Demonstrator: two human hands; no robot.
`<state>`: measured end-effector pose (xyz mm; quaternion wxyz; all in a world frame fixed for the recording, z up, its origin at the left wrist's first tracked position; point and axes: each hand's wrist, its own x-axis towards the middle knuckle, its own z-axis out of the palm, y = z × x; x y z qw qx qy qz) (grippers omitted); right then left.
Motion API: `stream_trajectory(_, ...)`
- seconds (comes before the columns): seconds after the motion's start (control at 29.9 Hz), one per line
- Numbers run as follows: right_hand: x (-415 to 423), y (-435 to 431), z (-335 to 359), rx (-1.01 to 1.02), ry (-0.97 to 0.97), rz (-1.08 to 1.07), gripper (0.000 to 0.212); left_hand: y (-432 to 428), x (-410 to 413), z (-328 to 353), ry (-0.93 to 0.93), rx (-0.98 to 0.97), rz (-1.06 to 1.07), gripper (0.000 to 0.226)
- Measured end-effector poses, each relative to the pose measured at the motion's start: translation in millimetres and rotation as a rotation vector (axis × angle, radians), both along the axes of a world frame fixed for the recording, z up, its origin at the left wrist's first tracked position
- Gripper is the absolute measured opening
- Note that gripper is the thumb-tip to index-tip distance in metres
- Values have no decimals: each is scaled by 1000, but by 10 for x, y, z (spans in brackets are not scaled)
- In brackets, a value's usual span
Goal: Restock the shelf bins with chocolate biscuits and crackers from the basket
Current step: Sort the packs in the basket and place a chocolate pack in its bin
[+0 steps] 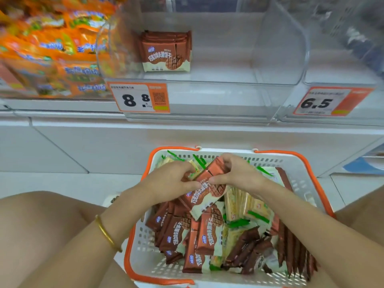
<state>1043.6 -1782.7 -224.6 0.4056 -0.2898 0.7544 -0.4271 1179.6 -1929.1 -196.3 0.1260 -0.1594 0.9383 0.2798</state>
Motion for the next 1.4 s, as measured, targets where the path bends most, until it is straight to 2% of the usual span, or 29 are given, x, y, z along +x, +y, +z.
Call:
stream_trajectory(0.1,-63,-28,375,-167,-91,-97,32,-55,3,220,95,191,102,22)
stream_trajectory(0.2,-61,-60,852,-225,-65,-35,31,-156,55,656,245,376,199,19)
stream_trajectory(0.33,-50,-220,1667,-345,25,29,33,-321,117,1286,531,428,313,21)
stream_trajectory(0.4,-141,-401,1978,-455,34,-27,32,-459,76,1484,772,358,411,29)
stream_trajectory(0.5,-413,-784,2208,-534,10,-177,25,-734,-32,1584,1006,-77,496,36)
stream_trajectory(0.53,-515,-932,2205,-511,8,-232,23,-835,-82,1560,993,-234,468,35)
stream_trajectory(0.6,-687,-1239,2098,-409,38,-324,27,-967,-173,1440,851,-449,354,31)
stream_trajectory(0.7,-893,-1677,1804,-254,105,-378,41,-993,-255,1222,704,-548,236,45)
stream_trajectory(0.8,-1050,-2018,1566,-166,286,-347,35,-995,-276,1148,613,-667,204,46)
stream_trajectory(1.0,-1118,-2319,1331,105,856,-161,28,-1008,-294,1157,525,-640,211,67)
stream_trajectory(1.07,-1092,-2374,1331,166,978,-162,34,-1012,-298,1170,528,-623,210,69)
stream_trajectory(1.17,-1043,-2422,1349,201,1027,-203,52,-1012,-293,1178,551,-607,217,68)
stream_trajectory(1.4,-927,-2454,1351,221,1088,-254,62,-1010,-294,1125,591,-612,224,58)
